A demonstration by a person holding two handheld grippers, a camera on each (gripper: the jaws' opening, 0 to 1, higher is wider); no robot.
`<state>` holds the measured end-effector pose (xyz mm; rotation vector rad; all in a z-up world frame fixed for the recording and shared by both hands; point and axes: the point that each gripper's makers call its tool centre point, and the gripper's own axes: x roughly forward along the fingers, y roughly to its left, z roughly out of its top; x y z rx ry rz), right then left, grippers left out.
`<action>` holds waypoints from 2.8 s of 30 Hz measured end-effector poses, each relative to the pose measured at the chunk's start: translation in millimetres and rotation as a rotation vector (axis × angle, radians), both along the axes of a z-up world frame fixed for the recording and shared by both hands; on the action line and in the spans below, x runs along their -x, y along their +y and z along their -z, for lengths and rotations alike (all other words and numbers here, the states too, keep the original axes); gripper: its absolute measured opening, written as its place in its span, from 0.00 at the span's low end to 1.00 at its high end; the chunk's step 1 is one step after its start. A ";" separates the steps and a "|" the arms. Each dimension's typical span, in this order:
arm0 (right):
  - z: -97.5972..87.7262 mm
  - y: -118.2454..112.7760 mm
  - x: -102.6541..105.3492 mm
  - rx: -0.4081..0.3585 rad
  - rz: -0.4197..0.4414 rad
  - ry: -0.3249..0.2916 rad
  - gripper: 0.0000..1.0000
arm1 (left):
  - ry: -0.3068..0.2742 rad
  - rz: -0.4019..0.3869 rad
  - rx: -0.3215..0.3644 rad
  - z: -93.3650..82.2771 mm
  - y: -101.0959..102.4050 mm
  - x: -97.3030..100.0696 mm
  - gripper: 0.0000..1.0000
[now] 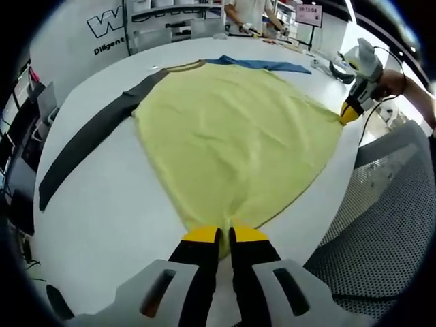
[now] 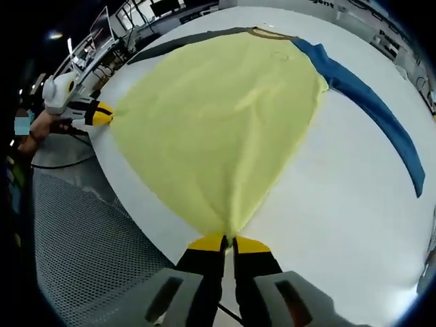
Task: Fold the garment on the visible template until the final outline fits inside the template.
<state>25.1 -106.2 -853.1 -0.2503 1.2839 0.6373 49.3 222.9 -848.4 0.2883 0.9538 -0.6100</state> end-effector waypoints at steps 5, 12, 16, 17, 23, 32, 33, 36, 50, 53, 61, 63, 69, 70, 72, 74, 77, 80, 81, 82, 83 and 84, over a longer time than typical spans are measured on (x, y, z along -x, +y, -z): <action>-1.9 -9.6 2.0 0.015 0.010 -0.003 0.00 | 0.009 -0.002 -0.006 -0.6 2.8 3.3 0.07; -8.7 -17.8 3.6 0.038 0.006 -0.014 0.00 | 0.009 -0.002 -0.023 -5.3 7.3 5.6 0.09; -16.0 -24.8 -4.9 0.043 -0.014 -0.081 0.00 | -0.016 -0.006 -0.035 -14.8 10.2 3.4 0.13; -17.3 -27.8 -7.7 0.049 0.004 -0.093 0.00 | -0.037 -0.003 -0.026 -19.6 9.0 1.2 0.14; -31.1 -30.4 -34.2 0.015 0.047 -0.245 0.06 | -0.116 0.009 0.026 -32.6 -2.4 -7.8 0.18; -43.9 -35.0 -61.3 -0.006 0.113 -0.369 0.06 | -0.173 0.008 0.039 -42.8 -13.0 -11.1 0.22; -45.5 -36.4 -65.0 -0.004 0.114 -0.390 0.06 | -0.184 0.000 0.046 -44.7 -14.1 -12.4 0.22; -48.3 -40.2 -70.2 -0.004 0.131 -0.413 0.08 | -0.226 -0.007 0.063 -52.1 -18.8 -16.7 0.24; -61.8 -80.5 -101.8 -0.015 0.294 -0.538 0.13 | -0.410 -0.024 0.143 -88.3 -35.5 -39.7 0.25; -65.9 -95.5 -110.0 -0.002 0.334 -0.570 0.13 | -0.425 -0.034 0.161 -91.8 -37.3 -41.6 0.25; -66.0 -125.8 -127.1 0.025 0.404 -0.614 0.15 | -0.435 -0.034 0.185 -97.2 -45.8 -42.7 0.24; -65.1 -138.9 -132.9 0.046 0.425 -0.629 0.15 | -0.439 -0.032 0.189 -98.4 -48.5 -42.1 0.24; -63.0 -173.5 -145.7 0.102 0.483 -0.657 0.16 | -0.436 -0.031 0.197 -97.6 -52.9 -40.7 0.24; -62.8 -177.3 -147.6 0.097 0.501 -0.657 0.17 | -0.435 -0.032 0.198 -97.8 -53.6 -40.6 0.24; -62.4 -188.8 -153.9 0.094 0.526 -0.662 0.17 | -0.432 -0.030 0.194 -97.0 -54.6 -40.0 0.24; -63.4 -193.5 -156.3 0.103 0.532 -0.671 0.17 | -0.429 -0.031 0.193 -96.2 -54.7 -39.7 0.24; -66.1 -211.7 -167.1 0.173 0.506 -0.703 0.18 | -0.425 -0.032 0.191 -95.6 -54.7 -39.6 0.23; -64.4 -222.1 -176.6 0.174 0.524 -0.700 0.18 | -0.423 -0.038 0.187 -95.1 -53.8 -39.7 0.23; -63.9 -227.7 -180.4 0.172 0.543 -0.700 0.18 | -0.425 -0.042 0.183 -95.0 -53.1 -40.1 0.23; -63.6 -230.8 -182.9 0.170 0.554 -0.704 0.18 | -0.424 -0.040 0.181 -94.7 -53.0 -40.0 0.23; -62.3 -233.7 -184.5 0.166 0.566 -0.701 0.18 | -0.423 -0.036 0.177 -94.3 -52.8 -40.0 0.23; -58.8 -238.5 -186.4 0.157 0.602 -0.680 0.18 | -0.427 -0.042 0.172 -94.2 -50.9 -41.0 0.23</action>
